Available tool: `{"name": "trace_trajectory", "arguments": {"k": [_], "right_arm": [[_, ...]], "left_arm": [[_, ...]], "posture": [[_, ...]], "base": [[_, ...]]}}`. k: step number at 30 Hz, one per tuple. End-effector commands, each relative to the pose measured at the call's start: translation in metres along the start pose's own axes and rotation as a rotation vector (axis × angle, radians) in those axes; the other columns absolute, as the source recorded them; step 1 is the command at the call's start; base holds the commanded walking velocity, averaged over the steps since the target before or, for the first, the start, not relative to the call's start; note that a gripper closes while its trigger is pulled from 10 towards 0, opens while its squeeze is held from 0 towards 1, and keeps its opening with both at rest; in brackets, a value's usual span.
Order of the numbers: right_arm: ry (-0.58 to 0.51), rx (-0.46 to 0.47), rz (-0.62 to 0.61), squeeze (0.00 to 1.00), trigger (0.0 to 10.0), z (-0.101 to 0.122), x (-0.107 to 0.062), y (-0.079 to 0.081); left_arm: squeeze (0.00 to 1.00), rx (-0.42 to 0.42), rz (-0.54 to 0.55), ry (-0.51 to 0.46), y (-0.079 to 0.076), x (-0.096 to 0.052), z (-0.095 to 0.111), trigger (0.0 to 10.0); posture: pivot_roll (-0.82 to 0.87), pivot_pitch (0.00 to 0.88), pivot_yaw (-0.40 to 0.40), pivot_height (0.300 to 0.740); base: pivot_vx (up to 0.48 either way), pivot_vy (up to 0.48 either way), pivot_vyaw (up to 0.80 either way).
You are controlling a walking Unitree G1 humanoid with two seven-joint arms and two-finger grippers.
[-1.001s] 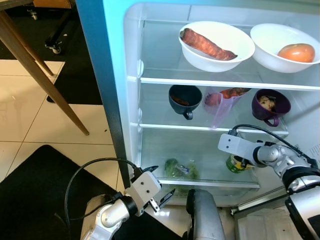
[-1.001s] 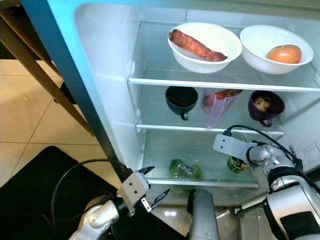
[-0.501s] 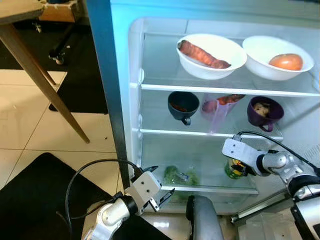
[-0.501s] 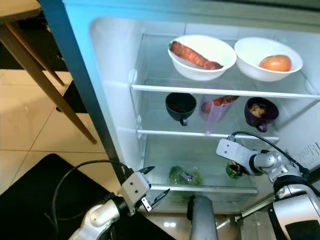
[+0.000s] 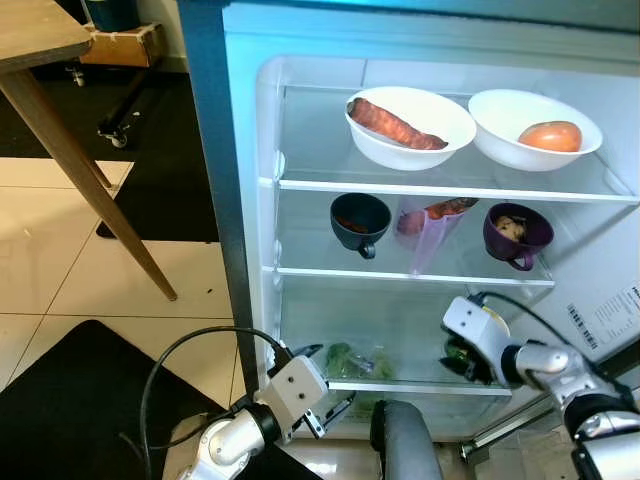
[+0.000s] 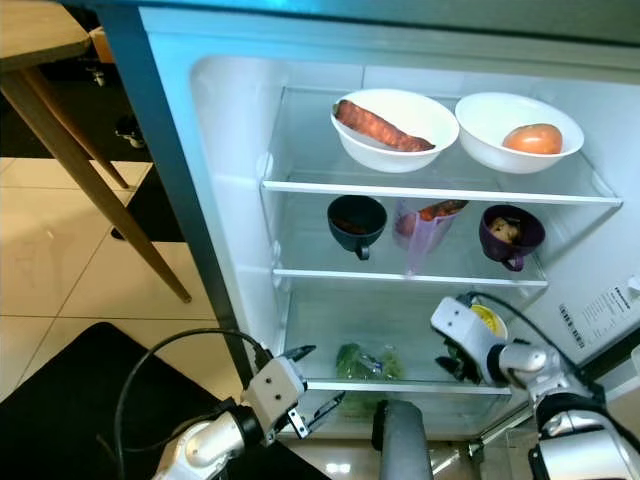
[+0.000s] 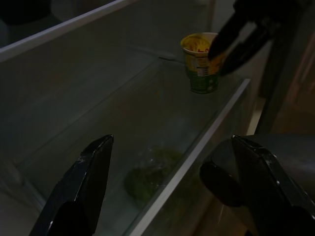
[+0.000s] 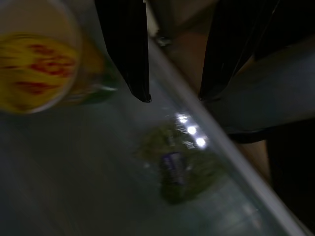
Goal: Restocking fridge
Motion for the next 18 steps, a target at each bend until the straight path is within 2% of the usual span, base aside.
{"name": "trace_trajectory", "arguments": {"k": [1, 12, 15, 17, 18], "right_arm": [[-0.003, 0.045, -0.004, 0.00, 10.0, -0.010, 0.005, 0.009], [-0.005, 0.051, -0.009, 0.00, 10.0, -0.013, 0.009, 0.016], [-0.153, 0.186, 0.011, 0.00, 10.0, 0.005, 0.024, 0.035], [-0.184, 0.216, 0.019, 0.00, 10.0, 0.008, 0.030, 0.045], [-0.184, 0.216, 0.019, 0.00, 10.0, 0.008, 0.030, 0.045]], "left_arm": [[0.00, -0.029, -0.010, 0.009, -0.012, -0.003, -0.004, 10.0], [0.00, -0.035, -0.012, 0.015, -0.015, -0.005, -0.006, 10.0], [0.00, -0.116, 0.056, 0.104, -0.021, -0.021, -0.032, 10.0], [0.00, -0.145, 0.089, 0.150, -0.021, -0.028, -0.044, 10.0], [0.00, -0.145, 0.089, 0.150, -0.021, -0.028, -0.044, 10.0]], "posture": [[-0.01, 0.091, -0.063, 0.452], [-0.01, 0.087, -0.063, 0.452], [-0.01, 0.061, -0.070, 0.452], [-0.01, 0.051, -0.074, 0.452], [-0.01, 0.051, -0.074, 0.452]], "base": [[0.000, 0.000, 0.00], [0.000, 0.000, 0.00], [0.000, 0.000, 0.00], [0.000, 0.000, 0.00], [0.000, 0.000, 0.00]]}}
Point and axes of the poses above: a point about 5 cm out from each wrist's last joint towards the gripper, its own x axis pointing out of the wrist towards the gripper, its own z axis along the axis of the wrist's last joint, y = z × x, the point moved 4 cm from there along x, pointing out of the wrist towards the gripper, and after that the axes turned 11 degrees about x, right-handed, at the moved point
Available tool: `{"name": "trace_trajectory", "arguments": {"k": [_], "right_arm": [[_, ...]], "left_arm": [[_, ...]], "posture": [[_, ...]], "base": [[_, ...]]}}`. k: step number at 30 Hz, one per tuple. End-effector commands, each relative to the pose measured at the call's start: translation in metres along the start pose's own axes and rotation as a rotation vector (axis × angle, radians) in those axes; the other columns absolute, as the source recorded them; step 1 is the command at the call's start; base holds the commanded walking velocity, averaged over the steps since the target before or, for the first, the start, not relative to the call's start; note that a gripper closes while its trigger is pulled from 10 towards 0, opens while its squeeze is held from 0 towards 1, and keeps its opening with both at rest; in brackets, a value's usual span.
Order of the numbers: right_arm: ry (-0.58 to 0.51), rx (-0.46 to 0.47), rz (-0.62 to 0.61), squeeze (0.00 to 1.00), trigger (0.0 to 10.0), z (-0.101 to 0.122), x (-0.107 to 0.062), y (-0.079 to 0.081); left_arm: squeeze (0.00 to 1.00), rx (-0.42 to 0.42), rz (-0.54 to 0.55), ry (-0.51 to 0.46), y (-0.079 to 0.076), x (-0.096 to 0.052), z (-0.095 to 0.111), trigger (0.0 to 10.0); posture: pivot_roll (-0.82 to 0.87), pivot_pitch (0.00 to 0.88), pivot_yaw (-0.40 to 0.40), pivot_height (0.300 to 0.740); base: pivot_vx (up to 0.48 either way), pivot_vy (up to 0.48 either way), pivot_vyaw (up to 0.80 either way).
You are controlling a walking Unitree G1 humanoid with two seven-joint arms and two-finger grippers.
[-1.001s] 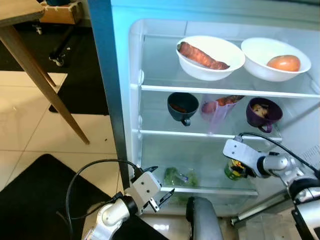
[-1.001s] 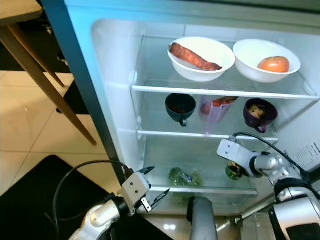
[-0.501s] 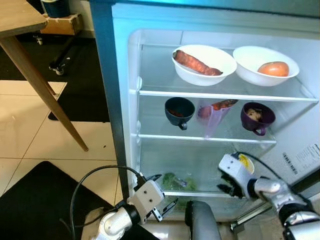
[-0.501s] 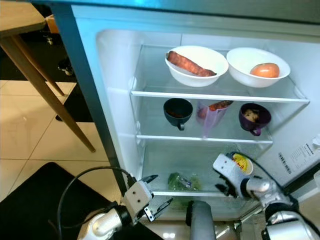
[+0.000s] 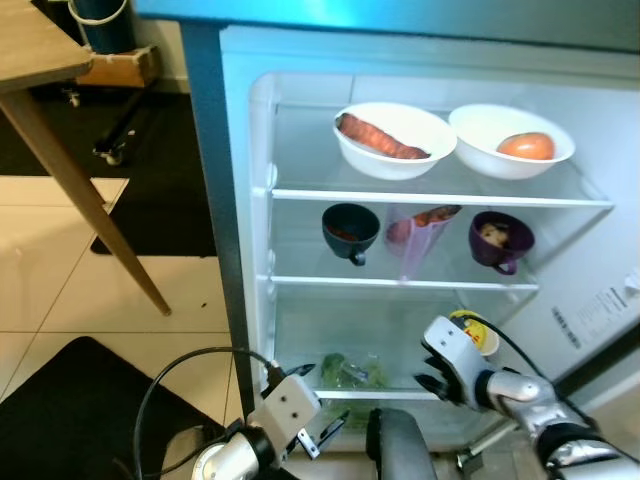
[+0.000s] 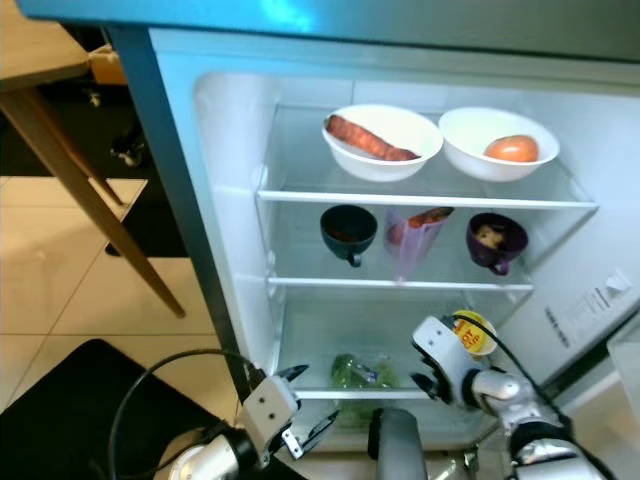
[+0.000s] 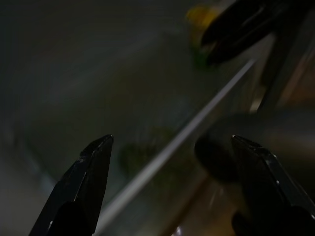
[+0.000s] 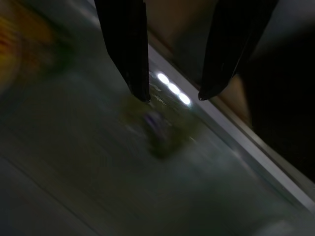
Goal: Restocking fridge
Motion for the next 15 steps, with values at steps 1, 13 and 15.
{"name": "trace_trajectory", "arguments": {"k": [1, 13, 15], "right_arm": [[-0.015, 0.024, -0.032, 0.00, 10.0, -0.003, -0.002, -0.003], [-0.171, 0.110, 0.002, 0.00, 10.0, 0.017, 0.009, 0.015], [-0.171, 0.115, 0.006, 0.00, 10.0, 0.016, 0.009, 0.017]], "left_arm": [[0.00, -0.033, 0.030, 0.011, -0.001, -0.003, -0.005, 10.0], [0.00, -0.051, 0.077, 0.026, 0.008, -0.006, -0.014, 10.0], [0.00, -0.053, 0.079, 0.025, 0.008, -0.006, -0.014, 10.0]], "posture": [[-0.01, 0.051, -0.074, 0.452], [-0.02, 0.032, -0.073, 0.492], [-0.02, 0.032, -0.073, 0.497]], "base": [[0.000, 0.000, 0.00], [0.000, 0.000, 0.00], [0.000, 0.000, 0.00]]}}
Point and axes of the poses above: a point about 5 cm out from each wrist's last joint towards the gripper, its own x axis pointing out of the wrist towards the gripper, its own z axis along the axis of the wrist's last joint, y = z × x, the point moved 4 cm from there along x, pointing out of the wrist towards the gripper, and after that the axes turned 11 degrees about x, right-handed, at the moved point
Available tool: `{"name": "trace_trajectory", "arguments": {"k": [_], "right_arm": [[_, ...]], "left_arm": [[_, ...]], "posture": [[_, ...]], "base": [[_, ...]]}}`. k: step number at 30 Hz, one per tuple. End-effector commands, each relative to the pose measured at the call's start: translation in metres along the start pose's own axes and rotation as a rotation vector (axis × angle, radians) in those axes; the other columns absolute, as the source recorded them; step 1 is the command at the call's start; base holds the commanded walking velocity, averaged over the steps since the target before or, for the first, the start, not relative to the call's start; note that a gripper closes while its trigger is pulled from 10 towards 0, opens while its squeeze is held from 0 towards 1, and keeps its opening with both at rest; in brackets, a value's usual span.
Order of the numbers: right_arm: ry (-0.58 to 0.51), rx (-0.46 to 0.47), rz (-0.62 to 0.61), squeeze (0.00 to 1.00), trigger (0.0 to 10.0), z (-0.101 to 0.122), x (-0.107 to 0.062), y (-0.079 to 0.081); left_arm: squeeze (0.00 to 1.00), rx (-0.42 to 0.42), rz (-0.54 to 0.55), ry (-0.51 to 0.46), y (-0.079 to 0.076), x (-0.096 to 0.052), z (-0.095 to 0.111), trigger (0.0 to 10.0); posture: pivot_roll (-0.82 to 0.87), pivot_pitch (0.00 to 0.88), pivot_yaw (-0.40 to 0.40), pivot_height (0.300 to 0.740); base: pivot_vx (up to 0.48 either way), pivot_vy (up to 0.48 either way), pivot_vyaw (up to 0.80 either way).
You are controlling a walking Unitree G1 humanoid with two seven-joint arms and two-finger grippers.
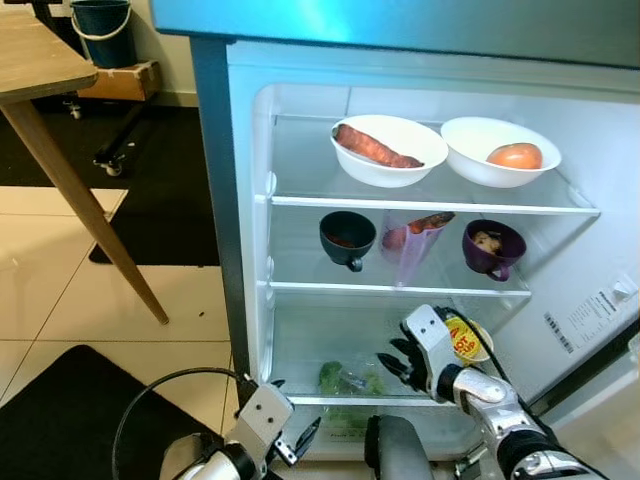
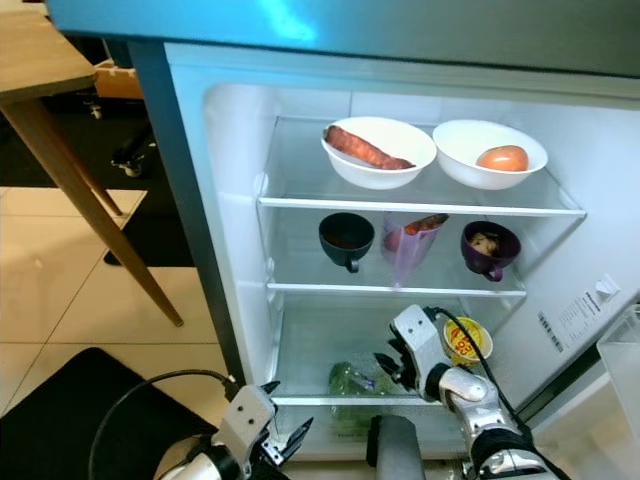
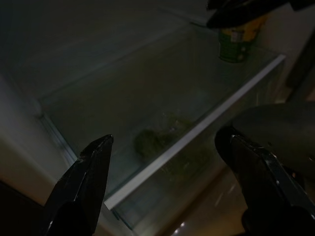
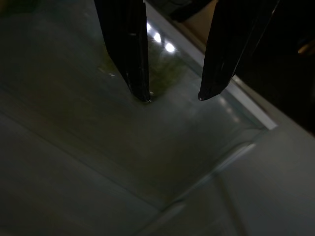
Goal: Restocking fridge
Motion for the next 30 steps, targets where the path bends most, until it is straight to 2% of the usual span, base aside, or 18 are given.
{"name": "trace_trajectory", "arguments": {"k": [1, 5, 9, 12, 14, 16, 18, 21, 25, 30], "right_arm": [[0.002, 0.035, -0.006, 0.00, 10.0, -0.008, -0.003, 0.001], [0.028, 0.073, -0.013, 0.00, 10.0, -0.023, -0.006, 0.006], [0.033, 0.087, -0.017, 0.00, 10.0, -0.027, -0.006, 0.007], [0.050, 0.163, -0.041, 0.00, 10.0, -0.042, -0.012, 0.008], [0.060, 0.182, -0.049, 0.00, 10.0, -0.048, -0.014, 0.008], [0.082, 0.208, -0.068, 0.00, 10.0, -0.058, -0.019, 0.008], [0.082, 0.208, -0.068, 0.00, 10.0, -0.058, -0.019, 0.008], [0.102, 0.242, -0.098, 0.00, 10.0, -0.068, -0.024, 0.008], [0.106, 0.252, -0.108, 0.00, 10.0, -0.071, -0.025, 0.008], [0.177, 0.264, -0.195, 0.00, 10.0, -0.090, -0.032, 0.005]], "left_arm": [[0.00, -0.019, 0.006, 0.000, -0.003, 0.000, -0.002, 10.0], [0.00, -0.053, 0.027, 0.005, -0.002, -0.001, -0.004, 10.0], [0.00, -0.064, 0.031, 0.009, -0.002, -0.002, -0.006, 10.0], [0.00, -0.097, 0.025, 0.032, -0.006, -0.006, -0.013, 10.0], [0.00, -0.101, 0.015, 0.042, -0.008, -0.008, -0.016, 10.0], [0.00, -0.097, -0.022, 0.065, -0.016, -0.010, -0.022, 10.0], [0.00, -0.097, -0.022, 0.065, -0.016, -0.010, -0.022, 10.0], [0.00, -0.068, -0.086, 0.097, -0.028, -0.015, -0.028, 10.0], [0.00, -0.062, -0.101, 0.105, -0.030, -0.016, -0.030, 10.0], [0.00, -0.074, -0.109, 0.133, -0.033, -0.021, -0.038, 10.0]], "posture": [[-0.02, 0.032, -0.073, 0.502], [-0.02, 0.033, -0.073, 0.517], [-0.02, 0.033, -0.073, 0.522], [-0.02, 0.034, -0.073, 0.537], [-0.02, 0.034, -0.073, 0.542], [-0.02, 0.029, -0.072, 0.552], [-0.02, 0.029, -0.072, 0.552], [-0.02, 0.028, -0.068, 0.572], [-0.02, 0.029, -0.066, 0.582], [-0.02, 0.029, -0.065, 0.587]], "base": [[0.000, 0.000, 0.00], [0.000, 0.000, 0.00], [0.000, 0.000, 0.00], [0.000, 0.000, 0.00], [0.000, 0.000, 0.00], [0.000, 0.000, 0.00], [0.000, 0.000, 0.00], [0.000, 0.000, 0.00], [0.000, 0.000, 0.00], [0.000, 0.000, 0.00]]}}
Point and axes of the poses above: a point about 5 cm out from each wrist's last joint towards the gripper, its own x axis pointing out of the wrist towards the gripper, its own z axis along the axis of the wrist's last joint, y = z × x, the point moved 4 cm from there along x, pointing out of the wrist towards the gripper, and after that the axes turned 11 degrees about x, right-handed, at the moved point
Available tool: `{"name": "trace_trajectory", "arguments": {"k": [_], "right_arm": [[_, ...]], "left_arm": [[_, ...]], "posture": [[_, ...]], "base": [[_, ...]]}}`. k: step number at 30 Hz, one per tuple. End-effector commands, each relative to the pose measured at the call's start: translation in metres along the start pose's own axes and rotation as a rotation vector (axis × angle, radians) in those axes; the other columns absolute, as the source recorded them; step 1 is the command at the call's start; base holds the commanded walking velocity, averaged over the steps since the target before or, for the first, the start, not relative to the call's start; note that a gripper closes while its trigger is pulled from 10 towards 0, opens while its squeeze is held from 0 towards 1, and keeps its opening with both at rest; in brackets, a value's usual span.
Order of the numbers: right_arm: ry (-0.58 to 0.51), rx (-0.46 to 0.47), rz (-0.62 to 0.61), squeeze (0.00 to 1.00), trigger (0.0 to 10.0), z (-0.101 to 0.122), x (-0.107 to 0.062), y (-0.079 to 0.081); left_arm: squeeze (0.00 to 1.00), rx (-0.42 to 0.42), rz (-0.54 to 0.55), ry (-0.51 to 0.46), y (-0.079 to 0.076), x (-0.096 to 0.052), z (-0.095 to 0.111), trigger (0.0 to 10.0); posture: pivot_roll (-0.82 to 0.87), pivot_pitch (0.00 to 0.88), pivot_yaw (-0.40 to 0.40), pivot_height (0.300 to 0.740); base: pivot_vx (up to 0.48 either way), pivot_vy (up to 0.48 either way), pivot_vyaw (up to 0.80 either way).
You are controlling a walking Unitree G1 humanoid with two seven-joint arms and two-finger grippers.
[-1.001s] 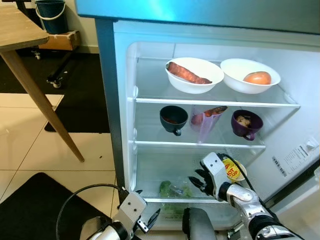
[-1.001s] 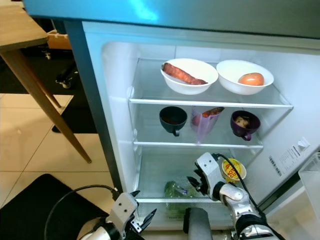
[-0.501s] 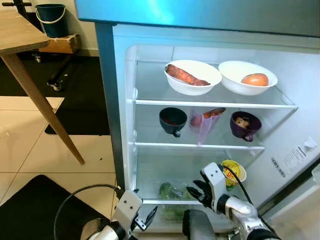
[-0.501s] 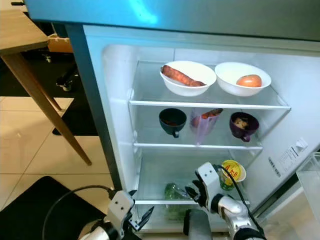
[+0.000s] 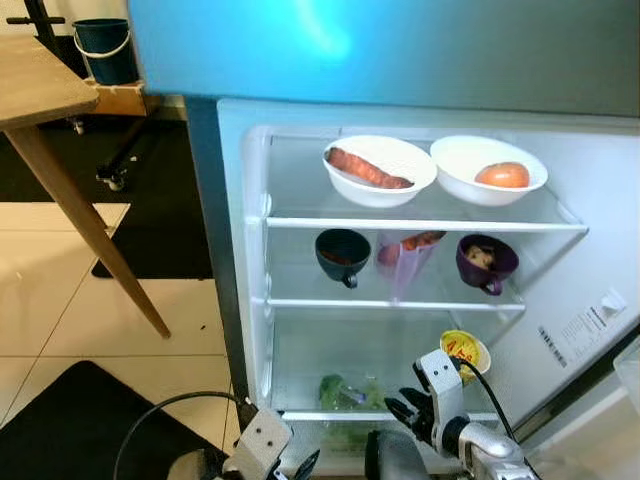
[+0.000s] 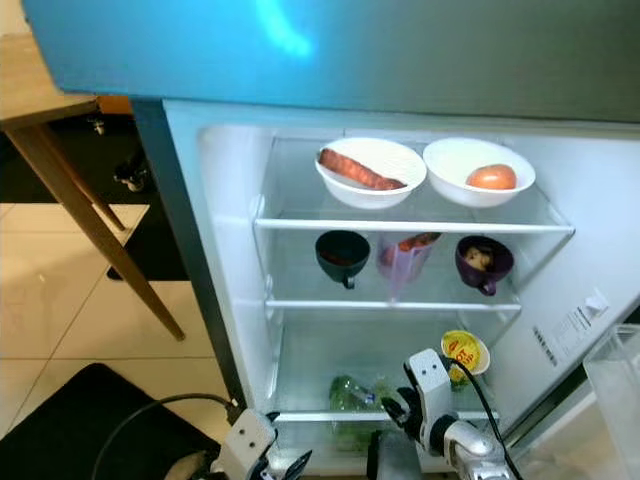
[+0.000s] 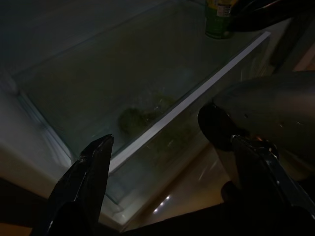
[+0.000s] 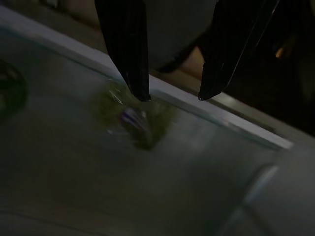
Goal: Restocking fridge
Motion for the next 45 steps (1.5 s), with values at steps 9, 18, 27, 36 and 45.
{"name": "trace_trajectory", "arguments": {"k": [9, 18, 27, 36, 45], "right_arm": [[0.061, 0.074, -0.051, 0.00, 10.0, -0.027, -0.009, -0.004], [0.103, 0.085, -0.087, 0.00, 10.0, -0.039, -0.011, -0.006], [0.128, 0.100, -0.110, 0.00, 10.0, -0.047, -0.015, -0.009], [0.119, 0.099, -0.111, 0.00, 10.0, -0.045, -0.015, -0.010], [0.099, 0.093, -0.084, 0.00, 10.0, -0.040, -0.013, -0.007]], "left_arm": [[0.00, -0.004, -0.007, 0.032, -0.002, -0.008, -0.011, 10.0], [0.00, -0.010, -0.007, 0.047, -0.002, -0.009, -0.015, 10.0], [0.00, -0.040, -0.004, 0.087, -0.003, -0.008, -0.021, 10.0], [0.00, -0.015, -0.005, 0.076, -0.002, -0.001, -0.015, 10.0], [0.00, 0.005, -0.021, 0.075, -0.003, -0.001, -0.015, 10.0]], "posture": [[-0.01, 0.029, -0.065, 0.600], [-0.01, 0.030, -0.065, 0.620], [-0.01, 0.030, -0.066, 0.620], [-0.01, 0.030, -0.066, 0.620], [-0.01, 0.025, -0.067, 0.629]], "base": [[0.000, 0.000, 0.00], [0.000, 0.000, 0.00], [0.000, 0.000, 0.00], [-0.150, 0.000, 0.00], [0.000, 0.000, 0.00]]}}
Point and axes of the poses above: a point about 5 cm out from each wrist's last joint towards the gripper, its own x axis pointing out of the wrist towards the gripper, its own z axis along the axis of the wrist's last joint, y = z × x, the point moved 4 cm from there along x, pointing out of the wrist towards the gripper, and after that the axes turned 11 degrees about x, right-handed, at the moved point
